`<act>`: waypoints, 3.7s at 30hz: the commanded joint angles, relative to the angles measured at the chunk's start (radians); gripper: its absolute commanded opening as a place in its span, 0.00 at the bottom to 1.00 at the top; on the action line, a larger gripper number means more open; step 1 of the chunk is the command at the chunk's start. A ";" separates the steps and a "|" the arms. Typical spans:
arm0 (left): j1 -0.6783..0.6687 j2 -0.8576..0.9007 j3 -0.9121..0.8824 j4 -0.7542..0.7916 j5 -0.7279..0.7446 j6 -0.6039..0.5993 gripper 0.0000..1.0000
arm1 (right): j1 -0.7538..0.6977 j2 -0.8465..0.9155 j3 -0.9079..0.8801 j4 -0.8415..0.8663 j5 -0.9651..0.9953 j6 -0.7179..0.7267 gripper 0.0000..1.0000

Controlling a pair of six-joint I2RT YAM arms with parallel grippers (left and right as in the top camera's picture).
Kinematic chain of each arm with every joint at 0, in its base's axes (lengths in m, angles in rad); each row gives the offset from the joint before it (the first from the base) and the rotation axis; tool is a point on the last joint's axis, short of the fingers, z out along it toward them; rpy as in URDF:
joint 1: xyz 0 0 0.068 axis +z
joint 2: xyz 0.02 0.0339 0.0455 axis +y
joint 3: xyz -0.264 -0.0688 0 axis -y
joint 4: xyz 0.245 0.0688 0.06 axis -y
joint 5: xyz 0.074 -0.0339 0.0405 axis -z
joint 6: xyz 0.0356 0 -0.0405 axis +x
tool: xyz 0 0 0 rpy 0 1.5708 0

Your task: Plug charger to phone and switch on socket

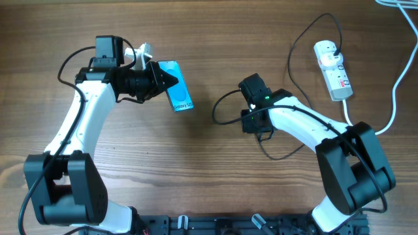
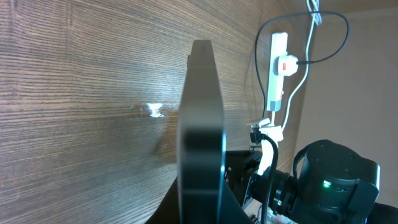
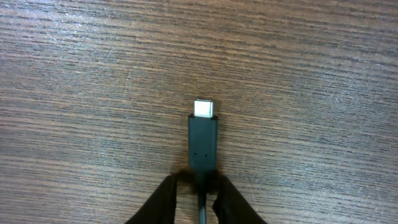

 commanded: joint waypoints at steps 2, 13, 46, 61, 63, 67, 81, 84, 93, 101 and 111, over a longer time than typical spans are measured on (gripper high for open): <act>-0.002 -0.002 0.000 -0.003 0.020 0.001 0.04 | 0.000 0.028 -0.005 0.008 -0.006 -0.003 0.20; -0.002 -0.002 0.000 -0.003 0.020 0.001 0.04 | 0.000 0.028 -0.005 0.022 -0.006 -0.003 0.21; -0.002 -0.002 0.000 -0.003 0.020 0.000 0.04 | 0.001 0.028 -0.005 0.007 -0.038 -0.002 0.05; 0.006 -0.002 0.000 0.210 0.410 -0.003 0.04 | 0.001 -0.211 0.068 -0.019 -0.536 -0.160 0.04; 0.016 -0.002 0.001 0.303 0.544 -0.009 0.04 | 0.001 -0.306 0.068 -0.026 -0.607 -0.188 0.05; 0.029 -0.002 0.001 0.394 0.613 -0.096 0.04 | 0.001 -0.471 0.068 -0.029 -0.670 -0.203 0.04; -0.030 -0.002 0.001 0.482 0.605 -0.191 0.04 | 0.021 -0.620 0.068 -0.038 -0.522 -0.084 0.04; -0.039 -0.002 0.001 0.491 0.560 -0.214 0.04 | 0.053 -0.601 0.068 -0.047 -0.439 -0.051 0.04; -0.131 -0.002 0.000 0.491 0.375 -0.239 0.04 | 0.178 -0.576 0.068 -0.042 -0.237 0.039 0.04; -0.217 -0.002 0.000 0.492 0.282 -0.239 0.04 | 0.199 -0.574 0.068 -0.051 -0.191 0.061 0.04; -0.202 -0.002 0.001 0.510 0.298 -0.343 0.04 | 0.199 -0.513 0.068 -0.059 -0.198 0.090 0.04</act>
